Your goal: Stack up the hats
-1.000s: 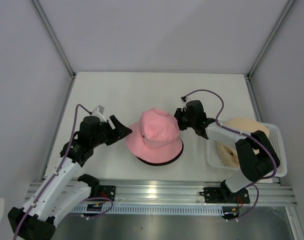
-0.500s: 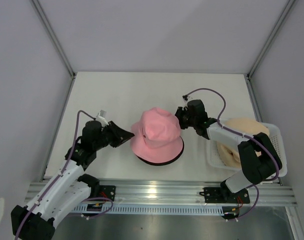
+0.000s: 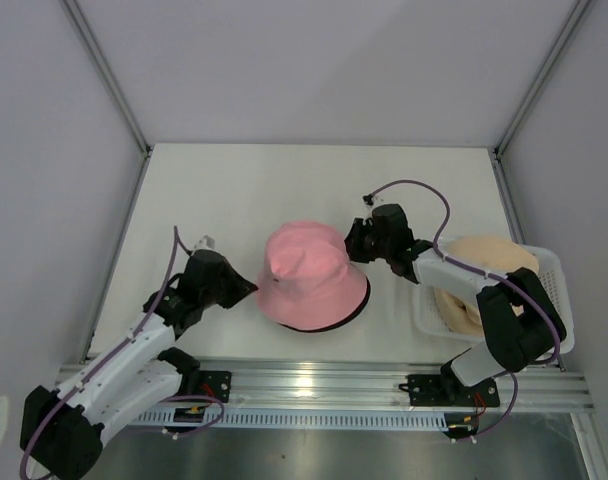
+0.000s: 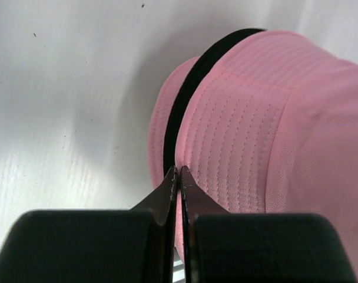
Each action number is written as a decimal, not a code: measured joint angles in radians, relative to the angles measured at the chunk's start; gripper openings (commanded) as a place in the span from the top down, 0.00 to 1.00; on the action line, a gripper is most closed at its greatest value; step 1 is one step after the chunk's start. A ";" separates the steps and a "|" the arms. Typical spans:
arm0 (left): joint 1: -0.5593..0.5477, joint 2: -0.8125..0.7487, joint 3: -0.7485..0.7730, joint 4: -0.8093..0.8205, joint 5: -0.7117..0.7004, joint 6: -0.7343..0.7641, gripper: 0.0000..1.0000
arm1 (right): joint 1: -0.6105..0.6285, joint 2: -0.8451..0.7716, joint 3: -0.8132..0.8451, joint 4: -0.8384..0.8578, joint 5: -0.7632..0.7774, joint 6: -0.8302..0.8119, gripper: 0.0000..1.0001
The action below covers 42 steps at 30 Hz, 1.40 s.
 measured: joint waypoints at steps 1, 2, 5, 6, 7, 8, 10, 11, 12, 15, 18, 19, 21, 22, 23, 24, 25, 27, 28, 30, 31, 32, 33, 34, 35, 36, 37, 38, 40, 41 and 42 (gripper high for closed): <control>-0.018 0.031 0.000 0.007 -0.010 0.003 0.99 | 0.002 -0.003 -0.006 0.001 0.000 0.000 1.00; -0.037 0.065 0.000 0.019 -0.021 0.008 0.99 | 0.003 -0.005 -0.011 0.002 0.000 0.000 1.00; -0.099 0.169 0.002 0.055 -0.038 0.018 0.99 | 0.010 -0.009 -0.021 0.000 0.007 -0.001 1.00; -0.122 0.203 0.007 0.066 -0.047 0.019 0.99 | 0.011 -0.011 -0.021 -0.003 0.009 -0.002 1.00; -0.145 0.230 0.013 0.074 -0.055 0.021 0.99 | 0.012 -0.014 -0.023 -0.004 0.013 -0.003 1.00; -0.164 0.249 0.021 0.072 -0.069 0.028 0.99 | 0.012 -0.019 -0.025 -0.004 0.017 -0.004 1.00; -0.188 0.278 0.025 0.048 -0.095 0.042 0.99 | 0.012 -0.028 -0.031 -0.007 0.024 -0.008 1.00; -0.194 0.290 0.025 0.028 -0.108 0.046 0.98 | 0.012 -0.031 -0.033 -0.012 0.027 -0.010 1.00; -0.198 0.296 0.025 0.009 -0.119 0.051 0.94 | 0.012 -0.033 -0.034 -0.016 0.029 -0.011 1.00; -0.200 0.278 0.026 -0.040 -0.168 0.070 0.76 | 0.013 -0.040 -0.034 -0.028 0.035 -0.013 0.99; -0.195 0.239 0.048 -0.095 -0.222 0.097 0.60 | 0.013 -0.056 -0.033 -0.063 0.050 -0.016 0.57; -0.192 0.226 0.066 -0.116 -0.240 0.103 0.58 | 0.013 -0.063 -0.029 -0.088 0.061 -0.025 0.35; -0.170 0.197 0.104 -0.140 -0.265 0.134 0.49 | 0.008 -0.080 -0.006 -0.154 0.089 -0.043 0.22; -0.148 0.180 0.124 -0.151 -0.271 0.155 0.45 | 0.006 -0.089 0.012 -0.190 0.099 -0.055 0.14; -0.123 0.161 0.143 -0.159 -0.281 0.179 0.37 | -0.001 -0.102 0.037 -0.232 0.116 -0.065 0.11; -0.093 0.140 0.161 -0.166 -0.286 0.204 0.33 | -0.012 -0.119 0.069 -0.280 0.132 -0.079 0.10; -0.058 0.119 0.180 -0.175 -0.286 0.232 0.29 | -0.023 -0.139 0.108 -0.326 0.150 -0.091 0.09; 0.009 0.083 0.230 -0.204 -0.287 0.289 0.16 | -0.064 -0.182 0.205 -0.423 0.187 -0.110 0.08; 0.042 0.066 0.259 -0.212 -0.288 0.319 0.12 | -0.095 -0.208 0.255 -0.465 0.202 -0.116 0.05; 0.089 0.042 0.327 -0.233 -0.296 0.378 0.05 | -0.169 -0.265 0.344 -0.546 0.246 -0.121 0.03; 0.100 0.034 0.359 -0.238 -0.303 0.409 0.01 | -0.221 -0.309 0.386 -0.588 0.276 -0.124 0.01; 0.106 0.029 0.385 -0.243 -0.309 0.431 0.00 | -0.260 -0.355 0.410 -0.619 0.309 -0.126 0.00; 0.112 0.027 0.423 -0.254 -0.313 0.461 0.01 | -0.298 -0.410 0.426 -0.659 0.356 -0.126 0.01; 0.114 0.027 0.447 -0.255 -0.314 0.477 0.01 | -0.323 -0.468 0.431 -0.700 0.402 -0.126 0.00; 0.115 0.027 0.473 -0.256 -0.313 0.499 0.01 | -0.335 -0.526 0.432 -0.745 0.451 -0.120 0.00; 0.116 0.027 0.497 -0.256 -0.312 0.518 0.00 | -0.338 -0.562 0.429 -0.785 0.481 -0.115 0.00; 0.116 0.027 0.510 -0.256 -0.312 0.528 0.01 | -0.340 -0.616 0.418 -0.828 0.518 -0.105 0.00; 0.117 0.027 0.523 -0.255 -0.307 0.543 0.01 | -0.341 -0.665 0.402 -0.875 0.555 -0.091 0.00; 0.118 0.027 0.531 -0.254 -0.299 0.555 0.01 | -0.345 -0.741 0.348 -0.966 0.616 -0.047 0.01; 0.118 0.028 0.531 -0.254 -0.290 0.561 0.00 | -0.349 -0.766 0.314 -1.012 0.638 -0.023 0.00; 0.118 0.031 0.531 -0.256 -0.283 0.568 0.00 | -0.353 -0.779 0.276 -1.056 0.653 0.007 0.00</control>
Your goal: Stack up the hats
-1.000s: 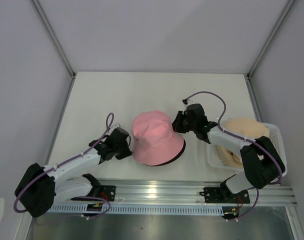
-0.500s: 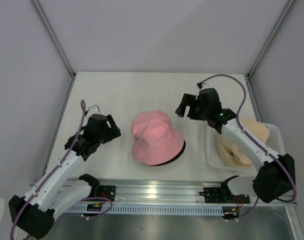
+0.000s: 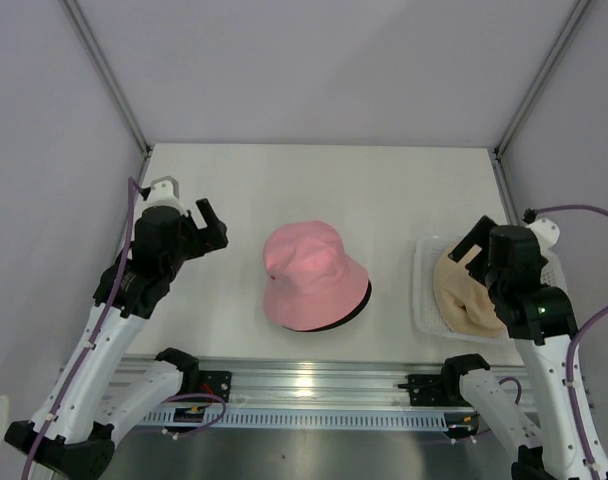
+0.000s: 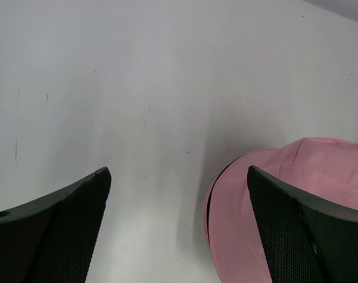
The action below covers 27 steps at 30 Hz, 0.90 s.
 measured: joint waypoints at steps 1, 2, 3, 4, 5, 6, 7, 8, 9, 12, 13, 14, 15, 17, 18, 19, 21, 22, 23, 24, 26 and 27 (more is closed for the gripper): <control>0.000 0.003 0.000 0.000 0.006 0.002 0.00 | -0.001 -0.008 -0.040 -0.039 0.009 0.026 0.00; 0.000 0.006 0.000 0.000 0.008 0.005 0.00 | -0.002 -0.008 -0.073 -0.069 0.010 0.045 0.00; 0.000 0.007 0.000 -0.001 0.013 0.008 0.00 | -0.002 -0.010 -0.101 -0.099 0.009 0.064 0.00; 0.000 0.007 0.000 -0.001 0.019 0.009 0.01 | -0.002 -0.008 -0.118 -0.121 0.009 0.080 0.01; 0.000 0.007 0.000 -0.001 0.025 0.010 0.01 | -0.002 -0.006 -0.129 -0.127 0.009 0.091 0.00; 0.000 0.007 0.000 -0.001 0.027 0.010 0.00 | -0.002 -0.006 -0.138 -0.131 0.009 0.101 0.00; 0.001 0.005 -0.002 0.000 0.029 0.010 0.01 | -0.002 -0.006 -0.145 -0.130 0.008 0.114 0.00; 0.001 0.003 -0.004 0.001 0.032 0.010 0.00 | -0.002 -0.003 -0.155 -0.125 0.008 0.124 0.00; 0.002 0.002 -0.006 0.001 0.033 0.010 0.01 | -0.002 -0.002 -0.165 -0.125 0.007 0.137 0.00; 0.002 -0.002 -0.016 0.002 0.035 0.010 0.00 | -0.002 0.057 -0.199 -0.116 0.003 0.174 0.00; 0.003 -0.002 -0.018 0.001 0.035 0.010 0.00 | -0.002 0.082 -0.210 -0.110 0.004 0.183 0.00; 0.004 -0.002 -0.019 0.002 0.036 0.010 0.00 | -0.002 0.114 -0.226 -0.101 0.009 0.196 0.00; 0.005 -0.002 -0.021 0.002 0.037 0.010 0.01 | -0.002 0.146 -0.241 -0.094 0.012 0.206 0.01; 0.009 -0.003 -0.025 0.001 0.039 0.011 0.00 | -0.002 0.191 -0.274 -0.077 0.019 0.222 0.07; 0.010 -0.003 -0.025 0.001 0.039 0.013 0.01 | -0.002 0.195 -0.290 -0.066 0.023 0.228 0.17; 0.013 -0.003 -0.026 0.002 0.039 0.017 0.01 | -0.002 0.191 -0.302 -0.060 0.029 0.231 0.23; 0.016 -0.005 -0.030 0.002 0.039 0.019 0.00 | -0.002 0.169 -0.318 -0.041 0.046 0.237 0.50; 0.018 -0.005 -0.032 0.002 0.039 0.019 0.01 | -0.002 0.157 -0.323 -0.030 0.055 0.236 0.62; 0.019 -0.005 -0.033 0.002 0.039 0.019 0.01 | -0.002 0.148 -0.326 -0.022 0.060 0.235 0.73; 0.020 -0.005 -0.034 0.002 0.039 0.020 0.00 | -0.002 0.140 -0.327 -0.013 0.069 0.233 0.93; 0.020 -0.005 -0.035 0.001 0.039 0.021 0.01 | -0.005 0.132 -0.327 0.008 0.074 0.217 1.00; 0.021 -0.005 -0.035 0.002 0.039 0.023 0.00 | -0.005 0.131 -0.326 0.019 0.073 0.212 1.00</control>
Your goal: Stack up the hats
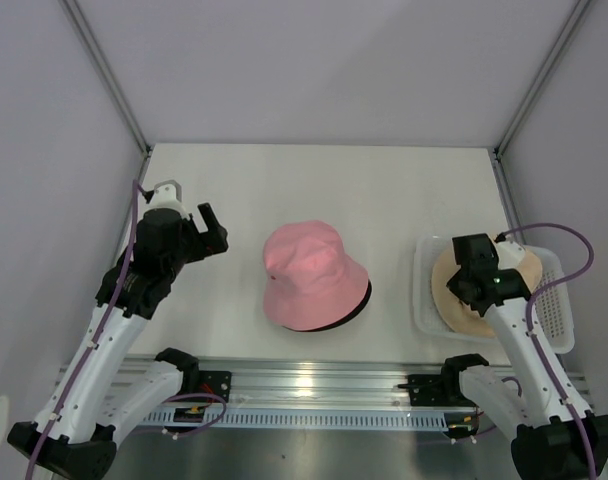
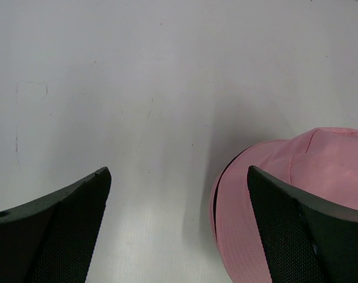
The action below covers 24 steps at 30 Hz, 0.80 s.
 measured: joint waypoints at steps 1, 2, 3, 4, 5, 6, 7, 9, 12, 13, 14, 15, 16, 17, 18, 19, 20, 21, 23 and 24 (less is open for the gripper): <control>0.001 0.000 0.000 0.000 0.000 0.002 0.00 | -0.001 0.000 0.004 0.003 -0.002 -0.006 1.00; 0.002 0.000 0.000 0.000 0.000 0.003 0.00 | -0.001 0.000 0.017 -0.001 -0.012 -0.021 1.00; 0.003 0.000 0.000 0.000 0.000 0.004 0.01 | -0.002 0.001 0.040 -0.003 -0.026 -0.042 1.00; 0.003 0.000 0.000 0.000 0.002 0.005 0.00 | -0.003 0.001 0.075 -0.003 -0.049 -0.071 1.00; 0.004 0.000 0.000 0.000 0.003 0.005 0.00 | -0.003 0.004 0.125 -0.006 -0.081 -0.107 1.00; 0.005 0.000 0.000 0.000 0.007 0.010 0.01 | -0.003 0.009 0.181 -0.006 -0.112 -0.138 1.00; 0.005 0.000 0.001 0.000 0.010 0.014 0.01 | -0.003 0.019 0.257 -0.007 -0.150 -0.177 1.00; 0.005 0.003 0.009 -0.005 0.011 0.026 0.00 | -0.003 0.049 0.409 -0.022 -0.208 -0.244 1.00; 0.006 0.008 0.040 -0.013 0.013 0.041 0.01 | -0.003 0.119 0.656 -0.050 -0.327 -0.350 1.00; 0.006 0.006 0.051 -0.013 0.016 0.045 0.00 | -0.003 0.139 0.720 -0.055 -0.385 -0.382 1.00; 0.006 0.005 0.059 -0.013 0.019 0.047 0.00 | -0.003 0.154 0.761 -0.060 -0.425 -0.405 1.00; 0.006 0.001 0.067 -0.013 0.023 0.048 0.00 | -0.003 0.175 0.812 -0.074 -0.488 -0.439 1.00; 0.006 -0.005 0.074 -0.013 0.031 0.049 0.01 | -0.003 0.191 0.845 -0.076 -0.543 -0.463 1.00; 0.006 -0.012 0.079 -0.014 0.039 0.049 0.00 | -0.003 0.203 0.867 -0.077 -0.592 -0.484 1.00; 0.006 -0.019 0.085 -0.014 0.046 0.049 0.01 | -0.002 0.212 0.879 -0.079 -0.633 -0.497 1.00; 0.006 -0.026 0.090 -0.014 0.051 0.049 0.00 | 0.000 0.223 0.890 -0.078 -0.688 -0.516 1.00; 0.006 -0.032 0.095 -0.014 0.056 0.049 0.01 | 0.002 0.233 0.900 -0.077 -0.740 -0.533 1.00; 0.006 -0.038 0.100 -0.014 0.064 0.049 0.00 | 0.007 0.246 0.909 -0.077 -0.792 -0.549 1.00; 0.006 -0.047 0.111 -0.014 0.072 0.048 0.00 | 0.037 0.279 0.940 -0.073 -0.876 -0.574 1.00; 0.006 -0.052 0.114 -0.014 0.077 0.048 0.00 | 0.063 0.299 0.958 -0.067 -0.904 -0.587 1.00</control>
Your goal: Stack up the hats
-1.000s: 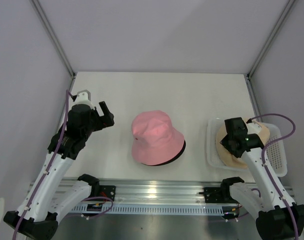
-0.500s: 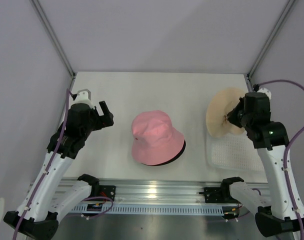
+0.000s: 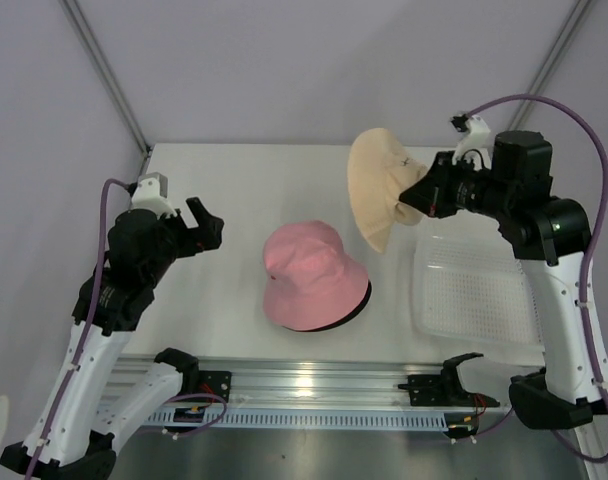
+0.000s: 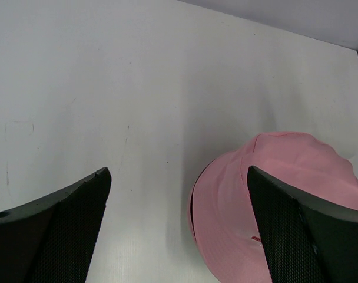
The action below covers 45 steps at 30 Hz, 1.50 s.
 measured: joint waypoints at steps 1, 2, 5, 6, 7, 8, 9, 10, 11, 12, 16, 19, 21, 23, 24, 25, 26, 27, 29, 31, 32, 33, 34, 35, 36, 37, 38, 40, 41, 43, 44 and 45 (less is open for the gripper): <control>0.000 -0.004 0.001 0.000 0.006 0.000 0.01 | 0.033 0.020 0.018 0.007 -0.022 -0.013 1.00; 0.000 -0.010 0.001 -0.001 0.013 0.000 0.00 | 0.078 0.042 0.039 0.013 -0.032 -0.027 1.00; 0.000 -0.023 0.001 -0.002 0.021 -0.002 0.00 | 0.211 0.124 0.115 0.005 -0.043 -0.074 1.00; 0.000 -0.027 0.001 -0.002 0.022 -0.003 0.00 | 0.254 0.160 0.153 -0.001 -0.037 -0.092 1.00; 0.000 -0.032 0.001 -0.003 0.023 -0.003 0.00 | 0.294 0.200 0.192 -0.013 -0.031 -0.111 1.00; 0.000 -0.036 0.001 -0.006 0.022 -0.003 0.00 | 0.332 0.241 0.239 -0.033 -0.019 -0.127 1.00; 0.000 -0.042 0.001 -0.009 0.022 -0.004 0.01 | 0.370 0.282 0.282 -0.047 -0.003 -0.144 1.00; 0.000 -0.047 0.001 -0.012 0.021 -0.004 0.01 | 0.401 0.321 0.321 -0.066 0.021 -0.161 1.00; 0.000 -0.054 0.001 -0.017 0.021 -0.004 0.00 | 0.427 0.350 0.351 -0.083 0.043 -0.172 1.00; 0.000 -0.058 0.001 -0.022 0.019 -0.004 0.01 | 0.459 0.381 0.375 -0.094 0.072 -0.187 1.00; 0.000 -0.084 0.001 -0.039 0.006 -0.004 0.01 | 0.576 0.446 0.384 -0.144 0.160 -0.223 1.00; 0.000 -0.090 0.001 -0.050 -0.016 -0.011 0.01 | 0.659 0.471 0.384 -0.181 0.218 -0.239 1.00; 0.000 -0.090 0.001 -0.054 -0.023 -0.017 0.00 | 0.716 0.483 0.383 -0.195 0.253 -0.250 1.00; 0.001 -0.088 0.001 -0.055 -0.027 -0.023 0.01 | 0.764 0.492 0.382 -0.206 0.282 -0.258 1.00; 0.001 -0.087 0.001 -0.055 -0.026 -0.028 0.00 | 0.786 0.499 0.381 -0.212 0.298 -0.262 0.97; 0.001 -0.085 0.001 -0.055 -0.026 -0.031 0.01 | 0.803 0.505 0.381 -0.217 0.309 -0.265 0.94; 0.001 -0.083 0.001 -0.054 -0.025 -0.034 0.01 | 0.816 0.511 0.381 -0.221 0.318 -0.267 0.91; 0.001 -0.082 -0.002 -0.053 -0.024 -0.039 0.00 | 0.829 0.518 0.380 -0.225 0.325 -0.272 0.89; 0.001 -0.080 -0.012 -0.049 -0.021 -0.049 0.01 | 0.837 0.521 0.373 -0.225 0.331 -0.278 0.87; 0.001 -0.074 -0.032 -0.042 -0.008 -0.065 0.00 | 0.837 0.521 0.366 -0.227 0.335 -0.282 0.80; 0.001 -0.071 -0.050 -0.029 0.002 -0.076 0.00 | 0.837 0.522 0.365 -0.229 0.335 -0.282 0.68; 0.001 -0.066 -0.069 -0.018 0.015 -0.088 0.01 | 0.837 0.522 0.365 -0.229 0.334 -0.281 0.63; 0.001 -0.058 -0.087 -0.007 0.031 -0.102 0.01 | 0.836 0.523 0.365 -0.228 0.334 -0.285 0.59; 0.001 -0.048 -0.108 0.010 0.051 -0.118 0.00 | 0.837 0.523 0.362 -0.227 0.332 -0.290 0.58; 0.001 -0.037 -0.133 0.036 0.072 -0.132 0.01 | 0.837 0.523 0.357 -0.225 0.332 -0.293 0.58; 0.002 -0.026 -0.158 0.055 0.098 -0.150 0.02 | 0.838 0.523 0.352 -0.225 0.332 -0.296 0.58; 0.002 -0.012 -0.185 0.082 0.127 -0.170 0.04 | 0.838 0.523 0.343 -0.225 0.331 -0.296 0.57; 0.002 0.017 -0.232 0.129 0.196 -0.208 0.07 | 0.838 0.523 0.326 -0.225 0.331 -0.295 0.51; 0.002 0.031 -0.248 0.148 0.220 -0.222 0.08 | 0.838 0.523 0.319 -0.225 0.332 -0.292 0.48; 0.003 0.058 -0.280 0.186 0.266 -0.250 0.09 | 0.838 0.523 0.312 -0.222 0.341 -0.286 0.38; 0.003 0.066 -0.290 0.198 0.283 -0.259 0.09 | 0.838 0.523 0.311 -0.217 0.352 -0.276 0.34; 0.003 0.069 -0.297 0.209 0.298 -0.267 0.09 | 0.834 0.520 0.311 -0.206 0.367 -0.262 0.33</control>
